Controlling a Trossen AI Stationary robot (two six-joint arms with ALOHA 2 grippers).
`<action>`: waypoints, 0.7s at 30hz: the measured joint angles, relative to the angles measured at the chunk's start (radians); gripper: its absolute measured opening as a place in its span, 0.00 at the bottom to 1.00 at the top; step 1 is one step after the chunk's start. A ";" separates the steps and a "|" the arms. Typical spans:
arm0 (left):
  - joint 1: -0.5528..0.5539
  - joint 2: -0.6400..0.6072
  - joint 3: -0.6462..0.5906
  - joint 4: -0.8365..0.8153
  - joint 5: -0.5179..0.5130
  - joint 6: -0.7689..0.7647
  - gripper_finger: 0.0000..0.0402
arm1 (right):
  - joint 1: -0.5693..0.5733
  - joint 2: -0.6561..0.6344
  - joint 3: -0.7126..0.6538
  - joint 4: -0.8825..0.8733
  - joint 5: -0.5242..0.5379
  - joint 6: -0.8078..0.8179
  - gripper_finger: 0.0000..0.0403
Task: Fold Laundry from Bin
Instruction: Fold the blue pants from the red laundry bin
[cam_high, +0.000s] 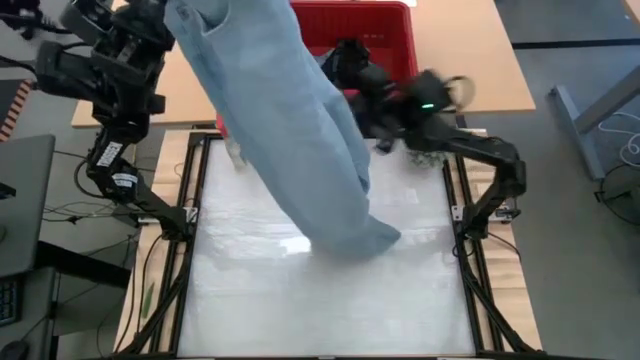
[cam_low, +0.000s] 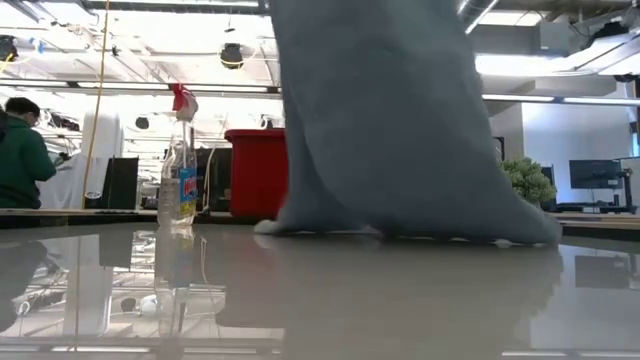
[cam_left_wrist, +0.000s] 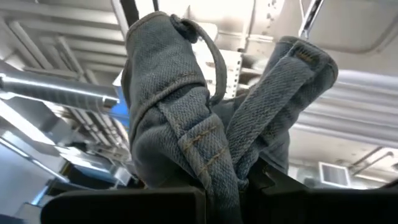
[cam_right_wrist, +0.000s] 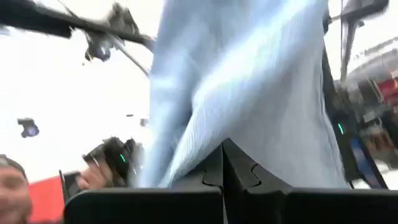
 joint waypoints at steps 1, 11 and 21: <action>0.011 0.000 0.000 0.000 0.000 -0.002 0.04 | -0.006 -0.017 0.000 0.009 0.015 0.019 0.04; 0.099 -0.001 0.000 -0.010 0.067 -0.127 0.04 | -0.226 -0.071 -0.001 -0.725 0.264 -0.441 0.04; 0.100 0.011 -0.002 -0.029 0.093 -0.215 0.04 | -0.306 0.145 -0.091 -0.670 0.402 -0.439 0.04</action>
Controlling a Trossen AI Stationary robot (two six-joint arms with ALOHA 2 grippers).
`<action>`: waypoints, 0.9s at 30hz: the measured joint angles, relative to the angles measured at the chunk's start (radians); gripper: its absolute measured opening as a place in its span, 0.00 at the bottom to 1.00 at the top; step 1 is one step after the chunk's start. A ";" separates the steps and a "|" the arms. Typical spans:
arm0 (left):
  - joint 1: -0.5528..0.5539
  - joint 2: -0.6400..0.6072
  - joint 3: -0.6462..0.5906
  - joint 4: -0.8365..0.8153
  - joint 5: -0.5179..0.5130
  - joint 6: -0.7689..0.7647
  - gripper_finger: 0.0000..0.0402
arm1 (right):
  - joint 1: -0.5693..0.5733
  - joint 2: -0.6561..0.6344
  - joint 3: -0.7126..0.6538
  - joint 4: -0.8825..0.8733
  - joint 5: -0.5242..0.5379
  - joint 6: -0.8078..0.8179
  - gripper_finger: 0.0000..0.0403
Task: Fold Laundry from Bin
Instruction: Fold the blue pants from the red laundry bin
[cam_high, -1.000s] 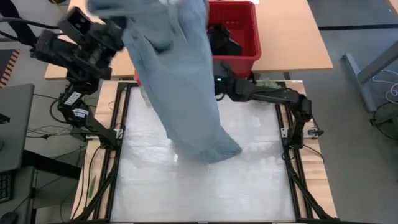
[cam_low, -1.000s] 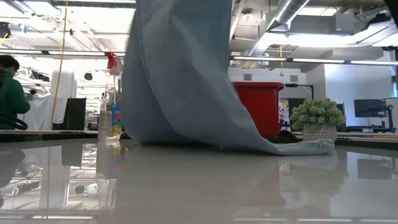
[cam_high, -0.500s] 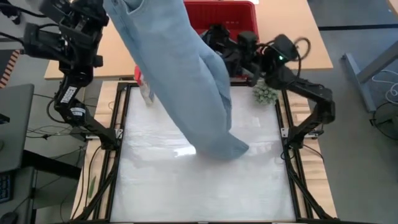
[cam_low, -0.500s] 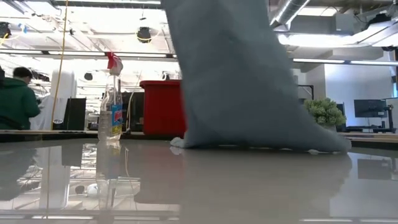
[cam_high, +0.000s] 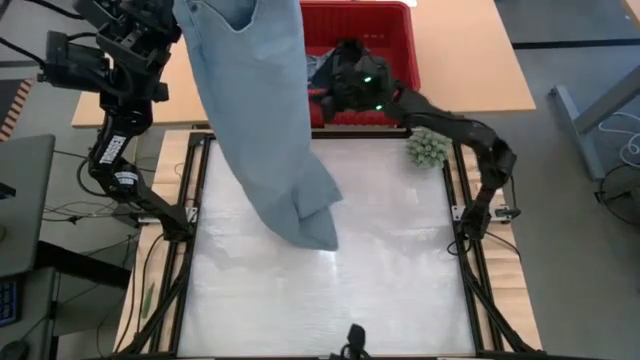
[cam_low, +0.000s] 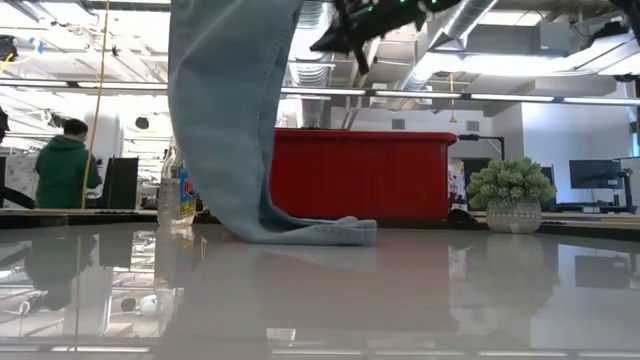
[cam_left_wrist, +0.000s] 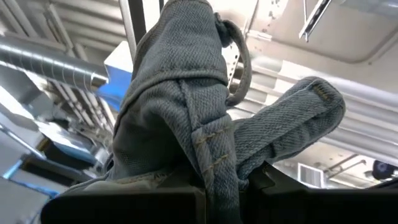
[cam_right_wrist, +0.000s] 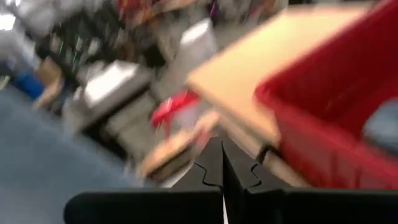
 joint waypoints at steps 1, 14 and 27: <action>0.000 0.001 0.000 -0.002 0.005 -0.010 0.04 | 0.003 0.010 0.002 0.046 0.030 0.005 0.04; -0.023 0.027 -0.002 -0.008 0.025 -0.060 0.04 | 0.166 0.161 0.007 0.270 0.175 0.072 0.04; -0.023 0.031 -0.002 -0.004 -0.011 0.042 0.04 | 0.413 0.168 0.004 0.361 -0.100 0.352 0.04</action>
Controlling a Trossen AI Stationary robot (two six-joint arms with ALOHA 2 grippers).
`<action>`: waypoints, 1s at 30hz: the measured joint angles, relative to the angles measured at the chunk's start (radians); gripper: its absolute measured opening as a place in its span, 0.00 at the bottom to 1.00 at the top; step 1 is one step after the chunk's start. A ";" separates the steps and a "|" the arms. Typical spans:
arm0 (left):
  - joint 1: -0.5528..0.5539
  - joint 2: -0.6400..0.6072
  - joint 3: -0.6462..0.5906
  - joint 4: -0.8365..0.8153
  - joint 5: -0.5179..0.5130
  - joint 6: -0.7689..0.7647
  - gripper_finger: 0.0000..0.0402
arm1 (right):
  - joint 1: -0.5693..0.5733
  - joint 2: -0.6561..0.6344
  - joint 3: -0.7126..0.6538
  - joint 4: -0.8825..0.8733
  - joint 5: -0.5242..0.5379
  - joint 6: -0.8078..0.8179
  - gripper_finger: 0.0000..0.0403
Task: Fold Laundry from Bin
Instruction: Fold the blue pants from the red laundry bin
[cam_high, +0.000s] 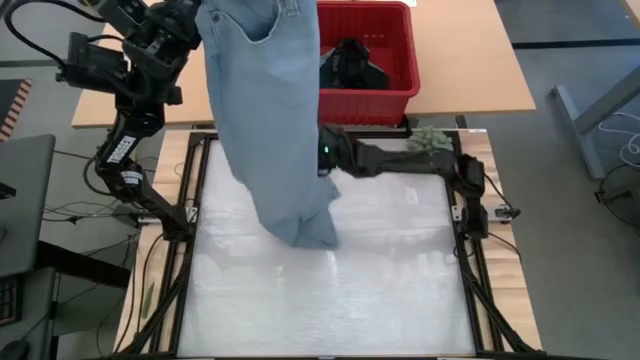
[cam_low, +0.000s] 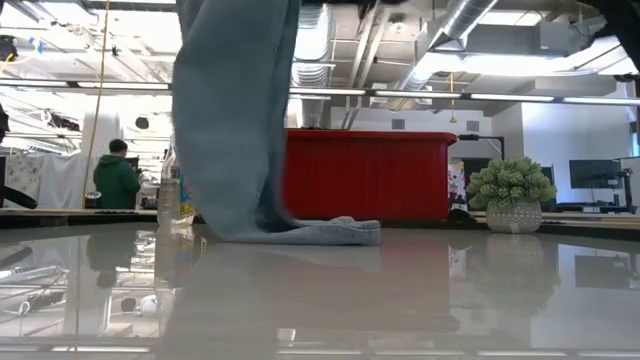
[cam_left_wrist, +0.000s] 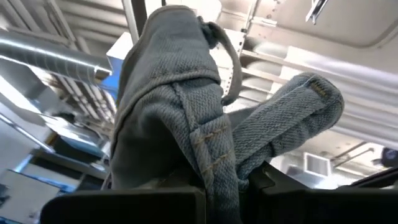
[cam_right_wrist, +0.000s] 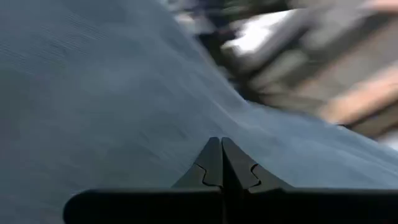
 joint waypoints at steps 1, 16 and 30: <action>0.000 0.000 0.000 -0.001 -0.009 0.009 0.04 | 0.017 -0.016 0.000 0.026 -0.033 0.026 0.04; 0.004 -0.003 0.001 -0.152 -0.185 0.246 0.04 | 0.064 -0.287 0.226 -0.062 -0.194 0.047 0.04; 0.045 -0.004 0.001 -0.573 -0.234 0.243 0.04 | 0.196 -0.389 0.224 -0.217 -0.035 -0.107 0.05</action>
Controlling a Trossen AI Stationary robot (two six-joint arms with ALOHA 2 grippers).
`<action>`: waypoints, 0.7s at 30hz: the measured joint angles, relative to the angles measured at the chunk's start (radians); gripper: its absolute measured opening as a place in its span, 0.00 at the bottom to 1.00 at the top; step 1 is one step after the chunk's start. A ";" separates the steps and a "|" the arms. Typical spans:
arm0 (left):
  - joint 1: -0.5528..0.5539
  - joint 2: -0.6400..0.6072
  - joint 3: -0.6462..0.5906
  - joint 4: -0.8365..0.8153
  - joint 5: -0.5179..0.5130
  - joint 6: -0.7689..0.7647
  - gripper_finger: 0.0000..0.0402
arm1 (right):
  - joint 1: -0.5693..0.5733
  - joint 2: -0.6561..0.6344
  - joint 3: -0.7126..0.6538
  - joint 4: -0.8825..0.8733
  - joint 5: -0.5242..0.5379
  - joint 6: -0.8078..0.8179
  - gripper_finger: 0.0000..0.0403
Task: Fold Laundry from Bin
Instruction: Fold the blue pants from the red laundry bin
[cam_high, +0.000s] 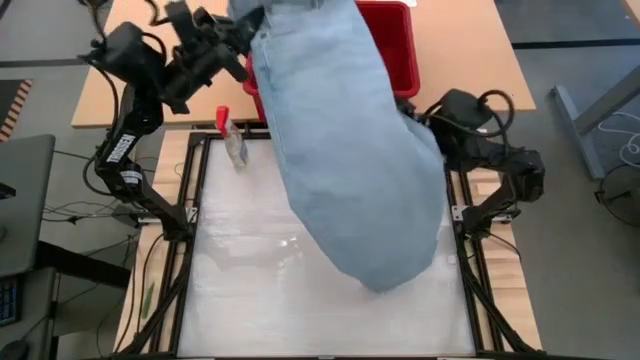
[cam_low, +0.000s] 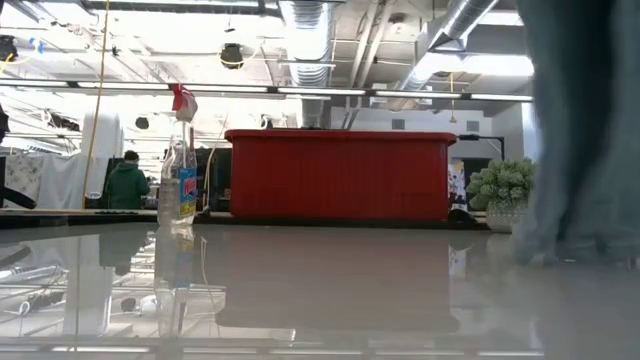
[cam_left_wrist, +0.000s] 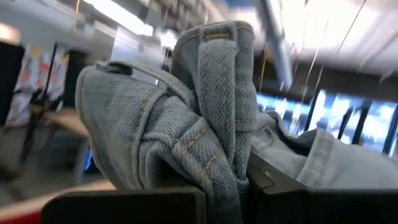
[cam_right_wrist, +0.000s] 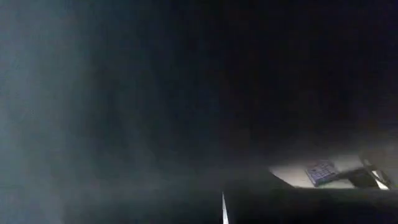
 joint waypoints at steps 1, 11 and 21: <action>0.000 0.000 0.000 -0.038 -0.001 0.002 0.04 | 0.000 0.001 0.000 -0.007 0.000 -0.012 0.05; 0.021 0.000 0.000 -0.389 -0.091 0.001 0.04 | -0.004 -0.012 -0.068 0.061 0.021 -0.137 0.04; 0.061 0.006 -0.127 -0.596 -0.112 -0.019 0.04 | -0.070 -0.189 -0.796 1.016 0.103 0.189 0.04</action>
